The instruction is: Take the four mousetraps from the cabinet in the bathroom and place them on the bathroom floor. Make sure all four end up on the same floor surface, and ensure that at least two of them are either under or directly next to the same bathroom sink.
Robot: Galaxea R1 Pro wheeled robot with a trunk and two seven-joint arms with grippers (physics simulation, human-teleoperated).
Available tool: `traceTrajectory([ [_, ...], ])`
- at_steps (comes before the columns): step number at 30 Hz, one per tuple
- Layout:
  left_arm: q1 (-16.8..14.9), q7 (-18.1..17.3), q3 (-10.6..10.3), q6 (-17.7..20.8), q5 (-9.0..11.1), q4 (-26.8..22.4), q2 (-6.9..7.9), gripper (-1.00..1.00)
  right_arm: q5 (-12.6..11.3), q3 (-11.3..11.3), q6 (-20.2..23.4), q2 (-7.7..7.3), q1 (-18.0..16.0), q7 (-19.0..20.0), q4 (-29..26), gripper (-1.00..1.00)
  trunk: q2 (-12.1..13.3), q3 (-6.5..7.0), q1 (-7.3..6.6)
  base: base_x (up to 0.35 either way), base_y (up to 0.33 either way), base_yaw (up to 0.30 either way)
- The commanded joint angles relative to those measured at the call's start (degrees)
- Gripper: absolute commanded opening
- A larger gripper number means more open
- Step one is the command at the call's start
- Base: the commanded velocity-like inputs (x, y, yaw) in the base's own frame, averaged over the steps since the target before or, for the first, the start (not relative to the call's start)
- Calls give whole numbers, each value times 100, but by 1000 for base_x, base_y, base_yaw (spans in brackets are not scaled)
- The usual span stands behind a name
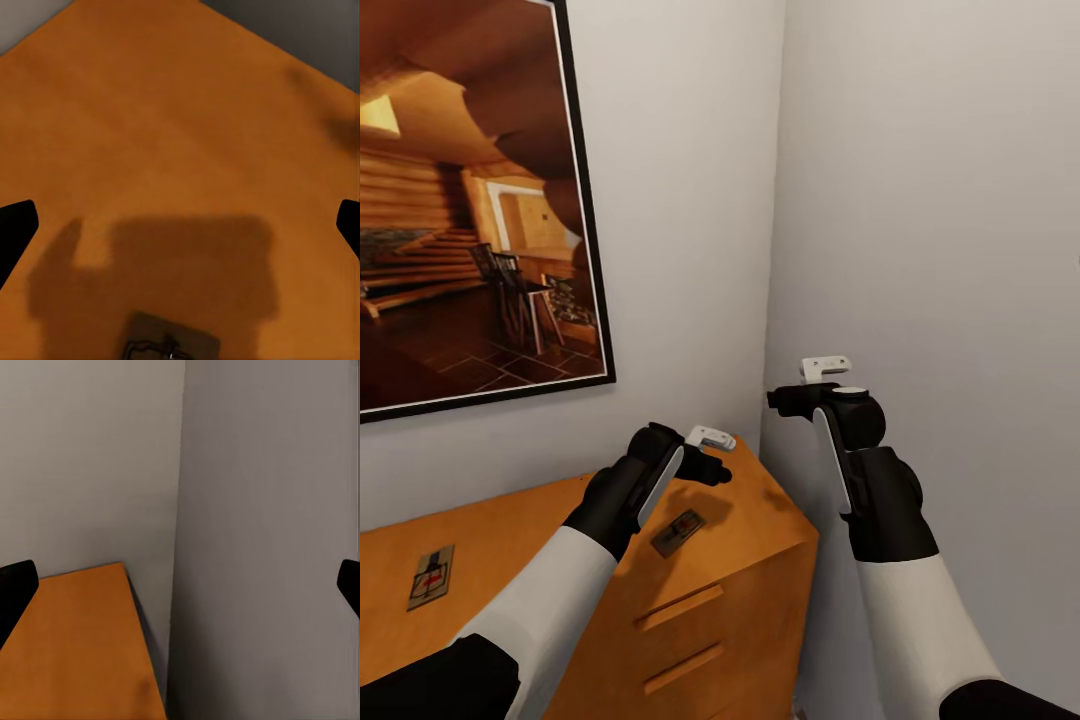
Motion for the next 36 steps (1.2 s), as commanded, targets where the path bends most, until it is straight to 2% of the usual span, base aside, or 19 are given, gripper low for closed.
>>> traceTrajectory([
  [1,-4,24,-3,28,43,-3,0,100,41,5,30,1,-5,9,-4,100,-5,-7,0,0,-25,0],
  [11,-8,28,-12,47,47,146,0,100,41,5,30,1,-5,9,-3,100,-5,-7,0,-20,-6,0],
  [23,-8,35,-12,53,45,269,0,100,47,5,30,1,-5,9,-4,100,-5,-7,0,-178,-25,0],
  [36,-8,35,-17,52,42,297,0,100,46,5,30,1,-5,9,-2,100,-5,-7,0,-23,-3,0],
])
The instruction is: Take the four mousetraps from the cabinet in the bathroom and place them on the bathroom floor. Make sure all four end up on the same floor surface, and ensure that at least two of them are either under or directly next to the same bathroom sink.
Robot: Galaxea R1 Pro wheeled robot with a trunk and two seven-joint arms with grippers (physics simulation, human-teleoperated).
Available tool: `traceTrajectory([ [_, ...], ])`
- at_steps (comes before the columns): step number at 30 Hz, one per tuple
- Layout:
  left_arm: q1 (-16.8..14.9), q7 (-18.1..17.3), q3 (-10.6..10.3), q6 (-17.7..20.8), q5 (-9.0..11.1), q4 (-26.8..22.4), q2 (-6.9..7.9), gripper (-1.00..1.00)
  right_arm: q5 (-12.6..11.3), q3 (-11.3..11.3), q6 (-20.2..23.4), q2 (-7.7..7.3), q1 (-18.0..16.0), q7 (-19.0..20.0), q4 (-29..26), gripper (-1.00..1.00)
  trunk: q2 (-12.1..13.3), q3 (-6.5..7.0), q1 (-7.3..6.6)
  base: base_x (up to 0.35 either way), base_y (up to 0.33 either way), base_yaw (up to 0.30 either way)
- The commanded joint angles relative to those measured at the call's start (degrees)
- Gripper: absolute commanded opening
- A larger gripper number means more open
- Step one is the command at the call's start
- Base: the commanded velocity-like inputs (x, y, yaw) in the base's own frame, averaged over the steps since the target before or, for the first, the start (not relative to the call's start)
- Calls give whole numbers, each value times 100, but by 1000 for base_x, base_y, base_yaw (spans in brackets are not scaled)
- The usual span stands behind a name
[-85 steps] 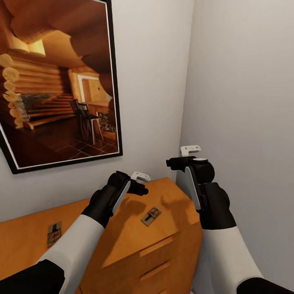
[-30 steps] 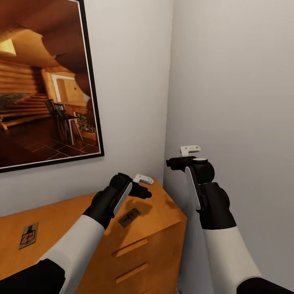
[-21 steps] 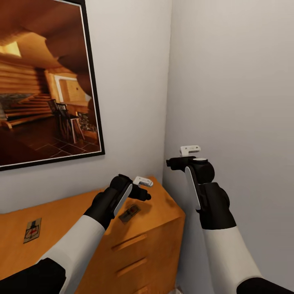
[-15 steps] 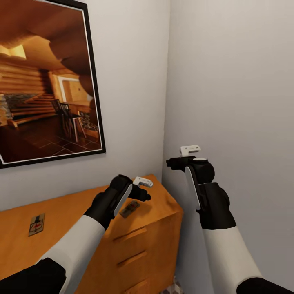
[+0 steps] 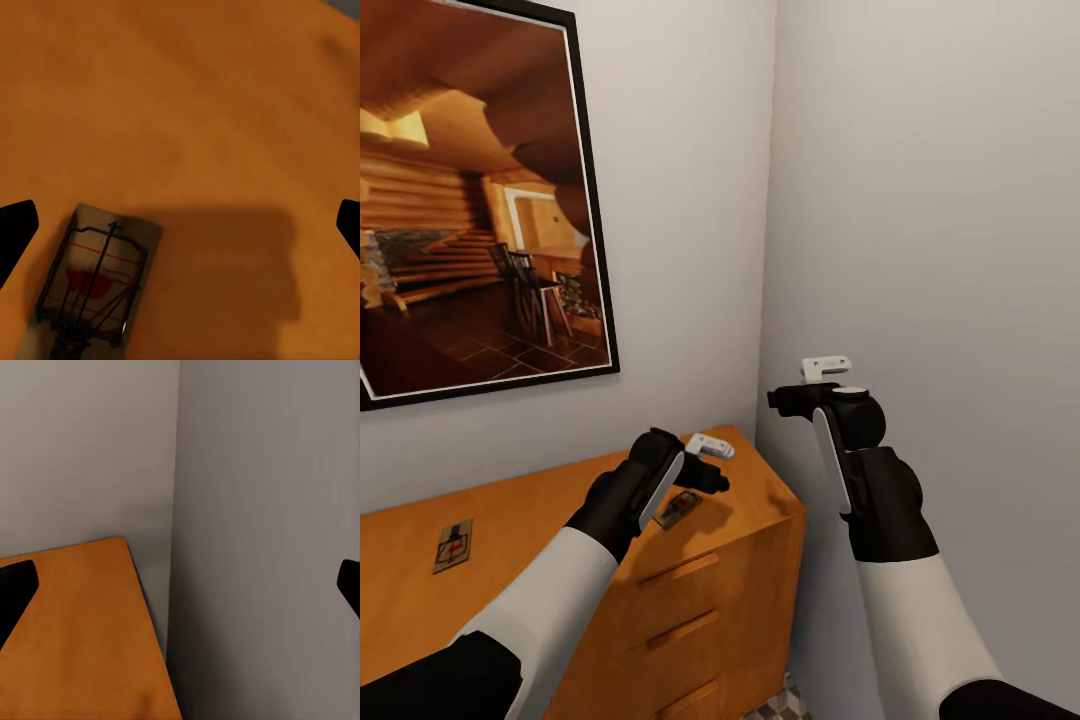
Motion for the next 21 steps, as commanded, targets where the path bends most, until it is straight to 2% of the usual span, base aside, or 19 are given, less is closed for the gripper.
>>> traceTrajectory([
  [1,-5,24,-2,24,41,11,0,100,42,6,30,1,-5,9,-4,100,-4,-7,0,-4,0,0],
  [11,-5,31,12,11,-12,333,0,100,42,6,30,1,-5,9,-5,100,-4,-7,0,-1,0,0],
  [21,-5,40,0,16,-19,439,0,100,44,6,30,1,-5,9,-5,100,-4,-7,0,0,0,0],
])
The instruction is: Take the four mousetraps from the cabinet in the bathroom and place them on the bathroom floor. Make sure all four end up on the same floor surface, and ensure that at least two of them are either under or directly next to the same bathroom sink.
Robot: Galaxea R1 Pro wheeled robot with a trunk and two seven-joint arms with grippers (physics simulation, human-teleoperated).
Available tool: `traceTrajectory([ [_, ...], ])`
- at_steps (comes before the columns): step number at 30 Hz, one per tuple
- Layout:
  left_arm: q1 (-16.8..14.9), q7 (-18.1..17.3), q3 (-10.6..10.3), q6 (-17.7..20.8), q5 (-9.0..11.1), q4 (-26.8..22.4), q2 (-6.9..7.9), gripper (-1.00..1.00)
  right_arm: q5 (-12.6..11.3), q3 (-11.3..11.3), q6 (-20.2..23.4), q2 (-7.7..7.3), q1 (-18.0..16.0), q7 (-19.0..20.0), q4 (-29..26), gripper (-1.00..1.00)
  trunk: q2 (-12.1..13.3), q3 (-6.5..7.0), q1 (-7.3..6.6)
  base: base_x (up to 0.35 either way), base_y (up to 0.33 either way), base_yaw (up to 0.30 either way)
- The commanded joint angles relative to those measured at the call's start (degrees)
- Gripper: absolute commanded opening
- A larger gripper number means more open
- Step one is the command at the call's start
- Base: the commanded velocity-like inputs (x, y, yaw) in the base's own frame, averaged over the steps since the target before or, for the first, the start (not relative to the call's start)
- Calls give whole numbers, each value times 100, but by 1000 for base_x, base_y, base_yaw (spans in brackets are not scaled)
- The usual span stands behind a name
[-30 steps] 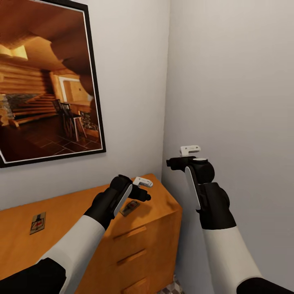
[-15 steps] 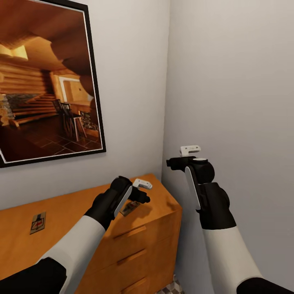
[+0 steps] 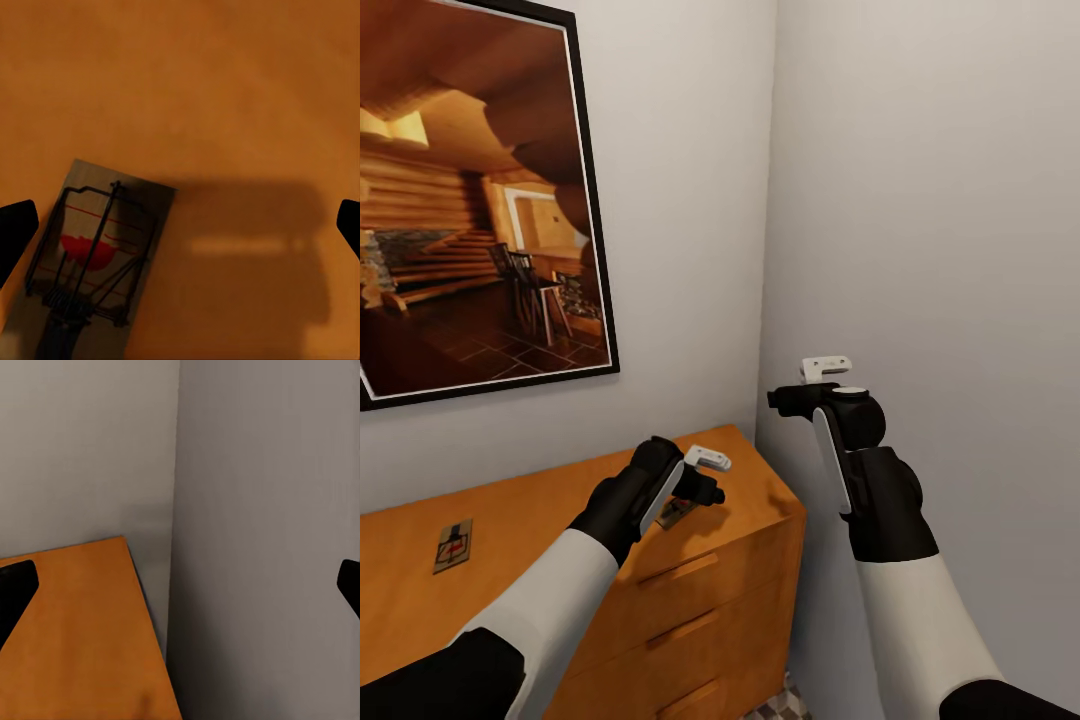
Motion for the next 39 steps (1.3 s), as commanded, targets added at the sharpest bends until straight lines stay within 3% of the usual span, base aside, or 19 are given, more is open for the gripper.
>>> traceTrajectory([
  [1,-5,19,-1,27,37,2,0,100,42,6,30,1,-5,9,-4,100,-4,-7,0,0,0,0],
  [27,-5,29,-4,67,6,6,0,100,42,11,30,1,-5,2,1,100,-4,-7,0,0,0,0],
  [32,-5,34,3,67,-102,8,0,100,42,13,30,1,-5,5,1,100,-4,-7,0,0,0,0],
  [39,-5,51,25,67,-475,24,0,100,39,14,30,1,-5,3,4,100,-4,-7,0,0,0,0],
])
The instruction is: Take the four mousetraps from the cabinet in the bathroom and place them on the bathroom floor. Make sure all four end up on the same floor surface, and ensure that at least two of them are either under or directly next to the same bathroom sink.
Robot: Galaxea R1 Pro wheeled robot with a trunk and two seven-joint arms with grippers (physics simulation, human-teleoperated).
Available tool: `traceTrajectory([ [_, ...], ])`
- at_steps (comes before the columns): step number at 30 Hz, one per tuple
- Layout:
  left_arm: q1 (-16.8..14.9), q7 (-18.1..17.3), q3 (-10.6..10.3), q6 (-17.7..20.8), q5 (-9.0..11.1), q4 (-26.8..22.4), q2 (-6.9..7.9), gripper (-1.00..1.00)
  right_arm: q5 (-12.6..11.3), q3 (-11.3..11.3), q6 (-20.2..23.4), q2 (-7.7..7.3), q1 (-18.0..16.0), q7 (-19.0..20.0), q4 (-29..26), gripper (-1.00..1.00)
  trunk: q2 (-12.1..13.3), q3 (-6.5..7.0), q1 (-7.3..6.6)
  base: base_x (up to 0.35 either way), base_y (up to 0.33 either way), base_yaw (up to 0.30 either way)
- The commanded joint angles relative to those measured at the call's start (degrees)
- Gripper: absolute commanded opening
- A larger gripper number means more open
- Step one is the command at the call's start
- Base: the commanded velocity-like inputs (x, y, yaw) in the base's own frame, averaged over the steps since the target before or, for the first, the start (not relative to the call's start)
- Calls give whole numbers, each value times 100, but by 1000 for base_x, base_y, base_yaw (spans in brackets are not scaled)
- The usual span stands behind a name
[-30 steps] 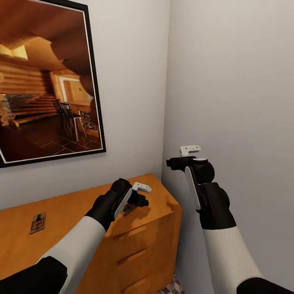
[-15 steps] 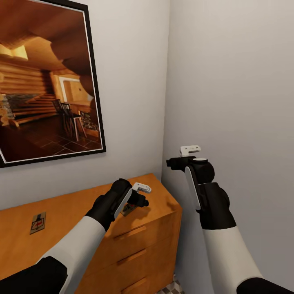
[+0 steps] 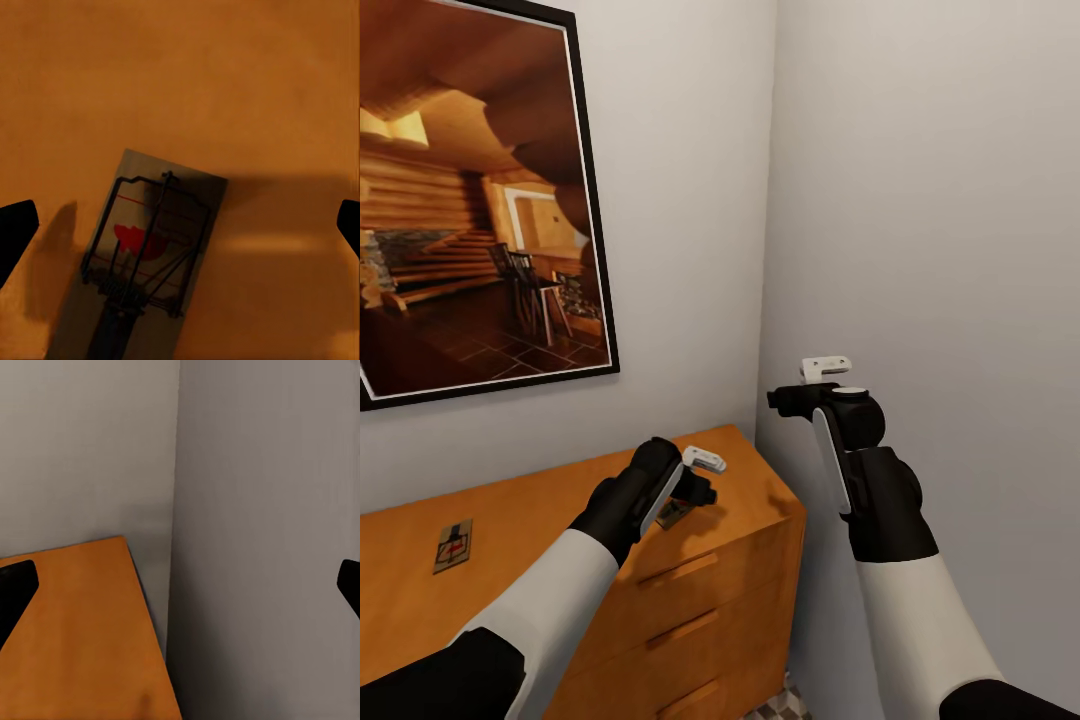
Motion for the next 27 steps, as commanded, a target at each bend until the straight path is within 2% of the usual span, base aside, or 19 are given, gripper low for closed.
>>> traceTrajectory([
  [1,-5,-20,2,23,-75,-3,0,100,40,6,30,1,-5,8,-3,100,-4,-7,0,0,0,0],
  [2,-5,-20,2,23,-75,-3,0,100,40,6,30,1,-5,8,-3,100,-4,-7,0,0,0,0],
  [7,-5,-18,20,23,-318,0,0,100,37,6,30,1,-4,7,-3,100,-4,-7,0,0,0,0],
  [11,-5,-17,39,23,-404,5,0,100,36,6,30,1,-5,6,-2,100,-4,-7,0,0,0,0],
  [27,-5,-17,58,23,-461,166,0,100,36,1,30,1,-5,12,-2,100,-4,-7,0,0,0,0],
])
